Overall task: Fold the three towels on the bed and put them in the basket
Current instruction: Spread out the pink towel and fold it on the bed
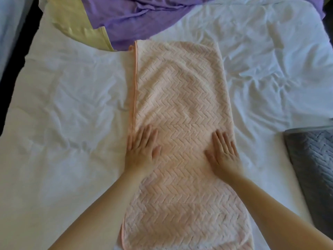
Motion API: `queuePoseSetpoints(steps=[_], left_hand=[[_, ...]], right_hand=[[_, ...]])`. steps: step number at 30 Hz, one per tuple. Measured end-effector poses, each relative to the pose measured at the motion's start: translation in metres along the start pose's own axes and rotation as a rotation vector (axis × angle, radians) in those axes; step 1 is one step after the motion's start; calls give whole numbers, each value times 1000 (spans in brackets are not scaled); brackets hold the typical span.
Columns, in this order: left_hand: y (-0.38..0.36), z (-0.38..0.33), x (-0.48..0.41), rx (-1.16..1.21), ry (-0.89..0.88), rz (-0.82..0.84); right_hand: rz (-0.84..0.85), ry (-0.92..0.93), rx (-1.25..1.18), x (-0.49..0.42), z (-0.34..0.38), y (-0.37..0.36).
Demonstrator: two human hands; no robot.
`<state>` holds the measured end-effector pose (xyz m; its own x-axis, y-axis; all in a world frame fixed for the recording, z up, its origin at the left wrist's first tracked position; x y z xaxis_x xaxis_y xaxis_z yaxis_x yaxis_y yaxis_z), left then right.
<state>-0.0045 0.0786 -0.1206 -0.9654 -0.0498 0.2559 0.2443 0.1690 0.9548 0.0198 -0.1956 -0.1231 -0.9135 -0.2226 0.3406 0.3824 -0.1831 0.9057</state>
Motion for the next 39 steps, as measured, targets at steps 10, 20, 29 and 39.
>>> queuePoseSetpoints(steps=[10,20,29,39], left_hand=[[40,10,-37,262,102,-279],[37,16,-175,60,185,-62],[95,34,-265,505,306,-440],[106,80,-365,1256,507,-80]], right_hand=[[-236,36,-262,-54,-9,50],[3,84,5,-199,-15,54],[-407,35,-223,-280,-21,138],[125,41,-251,-391,-41,175]])
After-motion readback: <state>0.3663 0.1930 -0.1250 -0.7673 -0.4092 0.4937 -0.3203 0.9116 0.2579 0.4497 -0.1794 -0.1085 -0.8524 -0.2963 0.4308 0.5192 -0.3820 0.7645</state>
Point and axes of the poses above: each hand's wrist, its own x-axis away from the middle knuckle, its own y-axis out of the back of the hand, z = x × y, the point moved 6 cm from there along -x, towards the middle knuckle, and after that the axes turned 3 degrees about y, right-handed, at the moved point
